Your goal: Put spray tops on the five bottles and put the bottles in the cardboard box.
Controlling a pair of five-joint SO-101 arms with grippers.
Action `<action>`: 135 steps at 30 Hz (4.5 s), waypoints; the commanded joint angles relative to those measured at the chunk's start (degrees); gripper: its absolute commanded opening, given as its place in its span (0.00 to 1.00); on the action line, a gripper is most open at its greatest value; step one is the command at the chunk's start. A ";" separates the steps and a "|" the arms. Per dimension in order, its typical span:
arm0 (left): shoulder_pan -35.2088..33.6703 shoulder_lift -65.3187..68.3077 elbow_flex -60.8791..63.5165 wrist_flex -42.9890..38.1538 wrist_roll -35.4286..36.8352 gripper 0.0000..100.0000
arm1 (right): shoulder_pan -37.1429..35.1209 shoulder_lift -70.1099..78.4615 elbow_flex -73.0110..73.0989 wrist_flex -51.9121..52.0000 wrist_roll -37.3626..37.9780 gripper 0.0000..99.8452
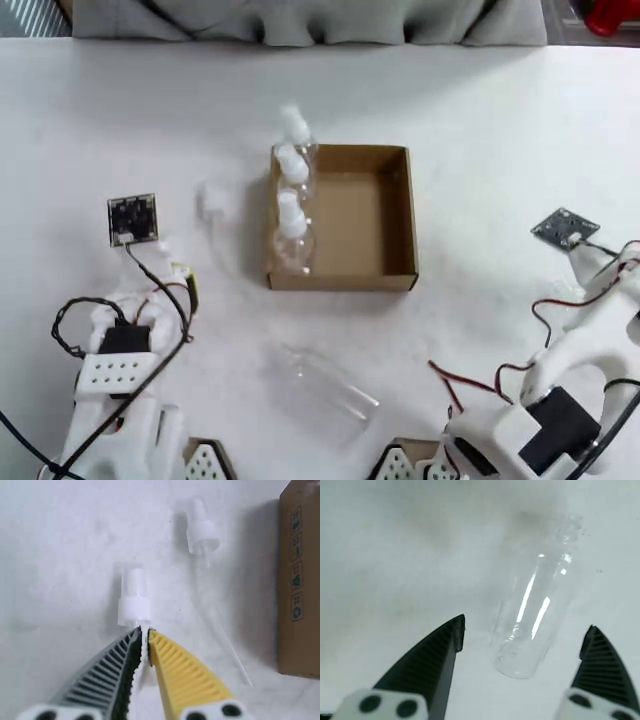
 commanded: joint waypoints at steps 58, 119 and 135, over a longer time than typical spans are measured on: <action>0.13 -1.27 -18.29 15.56 3.25 0.02 | -0.57 -6.11 -6.42 4.97 -27.96 0.01; 4.70 89.54 -96.18 37.54 13.63 0.04 | -5.23 -8.40 8.53 -8.75 -27.25 0.01; 10.68 42.42 -77.63 54.51 13.19 0.02 | -9.19 -39.52 10.29 6.55 -37.98 0.01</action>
